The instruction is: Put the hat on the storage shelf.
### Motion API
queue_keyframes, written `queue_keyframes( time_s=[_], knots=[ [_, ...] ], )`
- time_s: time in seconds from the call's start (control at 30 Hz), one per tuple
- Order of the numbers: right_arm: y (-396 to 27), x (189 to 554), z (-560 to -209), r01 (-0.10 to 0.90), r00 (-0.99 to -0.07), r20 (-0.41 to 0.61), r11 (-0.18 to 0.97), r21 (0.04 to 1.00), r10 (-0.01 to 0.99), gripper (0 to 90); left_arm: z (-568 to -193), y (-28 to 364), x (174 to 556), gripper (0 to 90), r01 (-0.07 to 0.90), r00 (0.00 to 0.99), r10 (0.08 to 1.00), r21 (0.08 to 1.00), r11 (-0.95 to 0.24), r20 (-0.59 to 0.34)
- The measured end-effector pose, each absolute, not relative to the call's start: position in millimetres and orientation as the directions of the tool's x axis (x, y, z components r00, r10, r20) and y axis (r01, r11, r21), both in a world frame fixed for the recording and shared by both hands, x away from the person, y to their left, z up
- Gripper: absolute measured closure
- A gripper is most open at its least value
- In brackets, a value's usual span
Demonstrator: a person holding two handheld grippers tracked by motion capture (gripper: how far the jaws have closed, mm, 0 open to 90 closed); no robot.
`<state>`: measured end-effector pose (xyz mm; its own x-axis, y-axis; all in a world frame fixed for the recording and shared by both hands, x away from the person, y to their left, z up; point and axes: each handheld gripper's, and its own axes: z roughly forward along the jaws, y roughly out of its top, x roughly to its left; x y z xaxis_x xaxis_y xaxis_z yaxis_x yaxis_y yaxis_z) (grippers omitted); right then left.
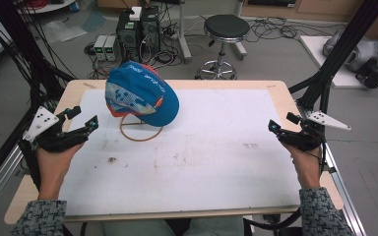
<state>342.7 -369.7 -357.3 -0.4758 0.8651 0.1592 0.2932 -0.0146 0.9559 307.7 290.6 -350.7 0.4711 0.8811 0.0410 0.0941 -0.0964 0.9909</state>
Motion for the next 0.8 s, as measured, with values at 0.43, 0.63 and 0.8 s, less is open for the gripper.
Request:
queue_keyframes(
  time_s=[0.43,0.63,0.8],
  knots=[
    [-368,344,-360,0.302,-0.477,0.158,-0.008,0.953,0.865,10.6,-389,297,298,31.9,0.137,0.430,0.903,0.988,-0.067,0.002],
    [-367,344,-360,0.305,-0.478,0.156,-0.004,0.952,0.864,10.5,-399,295,299,31.9,0.157,0.432,0.902,0.985,-0.076,0.001],
    [-367,343,-361,0.305,-0.479,0.157,-0.004,0.952,0.864,10.5,-403,293,301,31.9,0.168,0.433,0.901,0.982,-0.083,0.002]
  ],
)
